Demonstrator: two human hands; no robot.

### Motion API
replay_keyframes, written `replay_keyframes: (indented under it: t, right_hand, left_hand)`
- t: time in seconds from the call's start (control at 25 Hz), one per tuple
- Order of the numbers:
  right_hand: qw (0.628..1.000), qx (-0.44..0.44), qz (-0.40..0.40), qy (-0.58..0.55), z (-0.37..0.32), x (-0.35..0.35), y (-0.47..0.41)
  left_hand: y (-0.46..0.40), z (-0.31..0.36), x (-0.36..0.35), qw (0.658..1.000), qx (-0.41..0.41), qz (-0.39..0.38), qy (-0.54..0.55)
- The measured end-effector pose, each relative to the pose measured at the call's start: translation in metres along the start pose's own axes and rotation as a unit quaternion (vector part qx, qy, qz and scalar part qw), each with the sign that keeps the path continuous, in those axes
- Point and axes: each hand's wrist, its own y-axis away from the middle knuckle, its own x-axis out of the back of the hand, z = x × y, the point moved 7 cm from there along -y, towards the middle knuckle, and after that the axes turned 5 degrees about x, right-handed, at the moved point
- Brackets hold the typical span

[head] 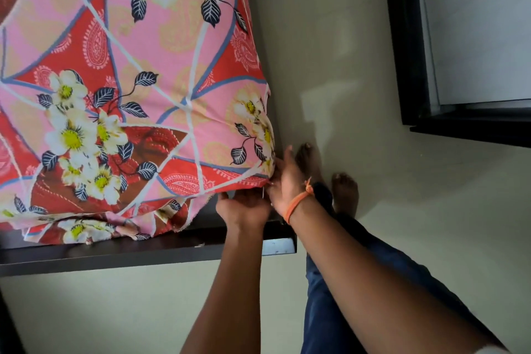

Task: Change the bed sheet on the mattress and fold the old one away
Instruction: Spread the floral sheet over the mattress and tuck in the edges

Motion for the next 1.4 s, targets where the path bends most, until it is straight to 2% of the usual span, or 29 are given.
replay_keyframes:
  t: [0.08,0.12,0.2,0.24,0.28,0.32,0.36,0.4,0.44,0.48,0.52,0.56,0.6,0.64,0.68,0.76,0.84,0.88,0.92,0.96,1.04,1.08,1.16,1.24,1.4]
  right_hand:
    - [0.985,0.057,0.1,0.126,-0.002,0.02,0.005]
    - [0.981,0.069,0.112,0.142,-0.006,0.023,0.006]
    - [0.992,0.065,0.043,0.096,-0.014,0.014,0.009]
    - [0.992,0.064,0.011,0.103,-0.023,0.008,0.014]
    - [0.983,0.07,-0.006,0.171,-0.033,0.003,0.016]
    - [0.955,0.085,-0.011,0.284,-0.041,-0.001,0.014]
    - [0.905,0.1,-0.001,0.414,-0.051,-0.007,0.013]
    - [0.835,0.111,0.018,0.538,-0.059,-0.011,0.011]
    - [0.773,0.134,0.04,0.618,-0.069,-0.016,0.009]
    - [0.752,0.172,0.079,0.632,-0.083,-0.021,0.009]
    - [0.775,0.228,0.116,0.578,-0.099,-0.026,0.014]
    - [0.816,0.297,0.142,0.476,-0.114,-0.033,0.024]
    - [0.849,0.345,0.137,0.377,-0.12,-0.04,0.028]
    - [0.872,0.356,0.096,0.321,-0.117,-0.053,0.032]
    - [0.886,0.34,0.03,0.314,-0.105,-0.067,0.036]
    - [0.869,0.304,-0.047,0.387,-0.073,-0.075,0.041]
    - [0.833,0.277,-0.065,0.475,-0.062,-0.062,0.045]
    - [0.81,0.246,-0.068,0.528,-0.064,-0.053,0.05]
    - [0.77,0.212,-0.054,0.599,-0.068,-0.042,0.053]
    - [0.707,0.211,-0.015,0.674,-0.078,-0.033,0.057]
    - [0.553,0.346,0.058,0.756,-0.1,-0.041,0.084]
    - [0.511,0.423,0.064,0.746,-0.103,-0.052,0.1]
    - [0.448,0.502,0.014,0.74,-0.088,-0.076,0.113]
    - [0.374,0.51,-0.021,0.774,-0.069,-0.091,0.114]
    - [0.242,0.525,-0.025,0.816,-0.043,-0.084,0.116]
  left_hand:
    - [-0.005,0.002,-0.003,0.999,0.017,-0.024,0.023]
    - [-0.011,0.007,-0.007,0.998,0.016,-0.049,0.026]
    - [-0.023,0.014,-0.016,0.996,0.011,-0.089,0.029]
    - [-0.027,0.014,-0.019,0.995,0.005,-0.096,0.029]
    - [-0.031,0.013,-0.021,0.995,-0.001,-0.095,0.027]
    - [-0.034,0.011,-0.02,0.996,-0.005,-0.085,0.02]
    - [-0.036,0.008,-0.019,0.997,-0.003,-0.073,0.018]
    - [-0.036,0.006,-0.017,0.998,0.002,-0.053,0.019]
    - [-0.032,0.004,-0.013,0.999,0.006,-0.033,0.022]
    - [-0.025,0.005,-0.011,1.0,0.002,-0.015,0.023]
    - [-0.016,0.01,-0.008,0.999,-0.017,0.013,0.027]
    - [-0.004,0.02,-0.003,0.997,-0.048,0.056,0.032]
    - [0.007,0.032,0.0,0.991,-0.089,0.098,0.028]
    - [0.017,0.044,-0.003,0.984,-0.129,0.124,0.011]
    - [0.027,0.052,-0.01,0.98,-0.152,0.129,-0.011]
    - [0.034,0.055,-0.021,0.976,-0.15,0.141,-0.071]
    - [0.041,0.056,-0.023,0.966,-0.129,0.177,-0.135]
    - [0.044,0.058,-0.02,0.962,-0.122,0.185,-0.159]
    - [0.046,0.061,-0.016,0.958,-0.118,0.187,-0.183]
    - [0.049,0.064,-0.012,0.954,-0.117,0.186,-0.203]
    - [0.052,0.073,0.0,0.938,-0.13,0.188,-0.26]
    - [0.054,0.076,0.004,0.929,-0.138,0.19,-0.287]
    - [0.056,0.081,0.011,0.913,-0.162,0.184,-0.327]
    - [0.061,0.086,0.016,0.894,-0.2,0.183,-0.357]
    - [0.064,0.076,0.034,0.871,-0.229,0.163,-0.402]
